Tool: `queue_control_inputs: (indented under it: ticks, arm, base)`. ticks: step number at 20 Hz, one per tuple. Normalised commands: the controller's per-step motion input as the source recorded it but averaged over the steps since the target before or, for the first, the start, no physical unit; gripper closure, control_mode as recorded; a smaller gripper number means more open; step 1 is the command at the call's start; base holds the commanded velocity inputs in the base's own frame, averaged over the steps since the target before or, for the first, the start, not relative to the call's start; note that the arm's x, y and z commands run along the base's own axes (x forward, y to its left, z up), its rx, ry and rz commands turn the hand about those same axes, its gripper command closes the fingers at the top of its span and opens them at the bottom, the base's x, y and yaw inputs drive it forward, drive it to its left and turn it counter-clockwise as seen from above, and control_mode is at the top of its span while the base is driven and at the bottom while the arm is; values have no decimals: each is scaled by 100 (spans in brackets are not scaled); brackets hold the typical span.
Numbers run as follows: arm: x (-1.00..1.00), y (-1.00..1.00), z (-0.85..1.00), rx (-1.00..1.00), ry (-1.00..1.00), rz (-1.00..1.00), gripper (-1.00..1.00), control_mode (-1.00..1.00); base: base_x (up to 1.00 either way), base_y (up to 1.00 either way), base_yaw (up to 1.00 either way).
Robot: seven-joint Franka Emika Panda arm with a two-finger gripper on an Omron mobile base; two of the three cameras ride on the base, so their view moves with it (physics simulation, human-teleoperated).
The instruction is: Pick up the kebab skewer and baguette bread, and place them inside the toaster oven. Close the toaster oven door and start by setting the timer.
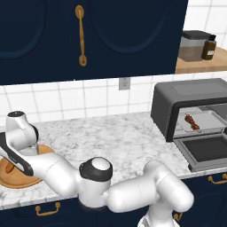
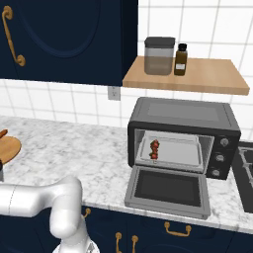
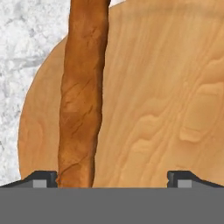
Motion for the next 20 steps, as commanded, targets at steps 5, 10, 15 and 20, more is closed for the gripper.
queue_control_inputs:
  ticks: [5, 10, 15, 20]
  arm:
    - [3, 4, -26, 0, 0, -3, -100, -100]
    - [0, 1, -20, 0, 0, -4, -100, -100]
    - [4, 20, -7, 0, 0, -2, -100, -100]
    - [10, 16, -16, 0, 0, -1, -100, -100]
  base:
    - [0, 0, 0]
    - [0, 0, 0]
    - [0, 0, 0]
    - [0, 0, 0]
